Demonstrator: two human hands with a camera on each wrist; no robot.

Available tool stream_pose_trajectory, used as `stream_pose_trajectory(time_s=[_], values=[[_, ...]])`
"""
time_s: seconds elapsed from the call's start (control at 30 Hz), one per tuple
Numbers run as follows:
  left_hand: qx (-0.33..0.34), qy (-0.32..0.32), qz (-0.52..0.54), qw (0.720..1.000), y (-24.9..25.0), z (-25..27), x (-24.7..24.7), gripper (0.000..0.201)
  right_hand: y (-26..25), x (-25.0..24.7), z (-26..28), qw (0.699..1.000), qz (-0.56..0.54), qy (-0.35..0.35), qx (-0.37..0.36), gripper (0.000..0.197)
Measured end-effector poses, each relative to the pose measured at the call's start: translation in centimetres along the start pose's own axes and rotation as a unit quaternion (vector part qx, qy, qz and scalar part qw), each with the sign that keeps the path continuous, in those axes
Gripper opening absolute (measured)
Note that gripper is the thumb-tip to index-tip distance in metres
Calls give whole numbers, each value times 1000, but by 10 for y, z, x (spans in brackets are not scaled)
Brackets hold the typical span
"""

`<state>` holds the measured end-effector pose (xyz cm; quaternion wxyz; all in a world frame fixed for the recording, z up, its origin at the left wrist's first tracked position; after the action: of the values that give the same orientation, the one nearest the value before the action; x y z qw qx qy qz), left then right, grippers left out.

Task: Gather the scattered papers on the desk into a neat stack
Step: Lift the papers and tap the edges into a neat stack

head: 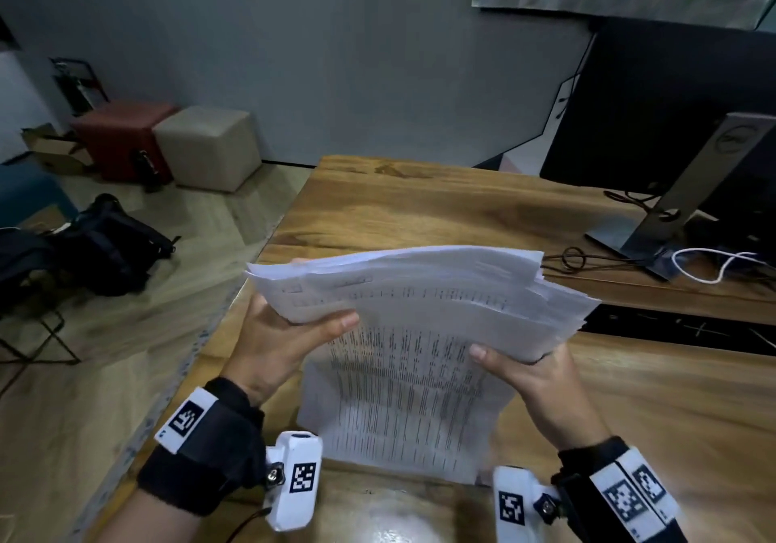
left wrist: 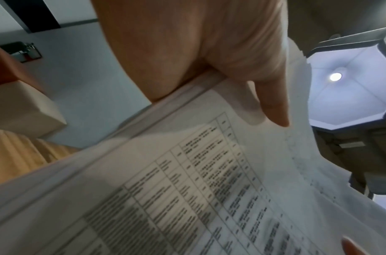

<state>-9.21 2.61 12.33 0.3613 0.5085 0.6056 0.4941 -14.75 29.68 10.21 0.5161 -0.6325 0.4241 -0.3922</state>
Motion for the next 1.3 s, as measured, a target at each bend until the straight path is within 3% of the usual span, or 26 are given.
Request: stream_pose_trajectory(time_s=[0.07,0.13,0.2,0.3,0.33,0.37,0.43,0.47,0.53,0.6,0.63,0.7,0.73,0.8,0.87,0.97,1.1,1.2,1.3], values=[[-20,18,3,1000,-4,-3,-1,50,6,1,-1,1000,15,-7,19,46],[-48,43,-26,998,-22,-7,-11,48,12,-5,-4,999,4,28,21,37],[-113,85,-97,985,-56,-3,-30,65,25,-17,-6,996,-30,86,24,31],[-299,160,-181,923,-119,44,-55,112,65,-39,-2,974,-113,181,71,30],[-349,172,-157,908,-137,67,-55,115,82,-44,1,960,-157,206,103,30],[-384,168,-106,902,-152,88,-50,108,96,-46,5,948,-192,220,129,30],[-441,117,84,886,-165,119,-18,70,123,-47,16,925,-227,245,180,32],[-453,95,193,865,-168,128,0,51,136,-45,23,914,-232,261,205,34],[-458,77,282,840,-174,134,16,35,162,-39,39,892,-242,287,252,50],[-455,69,265,847,-189,133,15,38,182,-33,55,879,-250,288,287,84],[-458,68,240,853,-198,134,11,41,190,-31,62,876,-251,283,298,81],[-464,76,184,863,-213,135,-7,41,200,-36,79,871,-265,270,313,43],[-468,74,159,866,-218,135,-17,41,201,-40,86,870,-271,256,323,38],[-480,58,127,866,-224,135,-38,44,200,-57,97,861,-314,224,331,54],[-494,33,104,863,-224,133,-58,45,193,-69,101,847,-341,195,357,56],[-512,-5,62,857,-220,125,-82,44,187,-78,102,838,-279,132,450,56],[-499,-36,45,865,-215,113,-72,60,185,-62,81,877,-112,44,465,41],[-469,-4,68,880,-213,110,-64,36,181,-58,66,894,-26,58,443,30],[-458,45,88,883,-221,112,-66,35,191,-59,63,897,16,70,436,30]])
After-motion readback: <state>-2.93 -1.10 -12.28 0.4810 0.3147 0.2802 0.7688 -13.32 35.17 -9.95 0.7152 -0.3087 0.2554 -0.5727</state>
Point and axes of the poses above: each hand's wrist, its own z-axis away from the middle knuckle, its own x-axis out of the palm, y = z × x, the point moved 7 cm from there along -z, towards the middle knuckle, and after that the axes turned 2 degrees about -y, right-handed, at the moved point
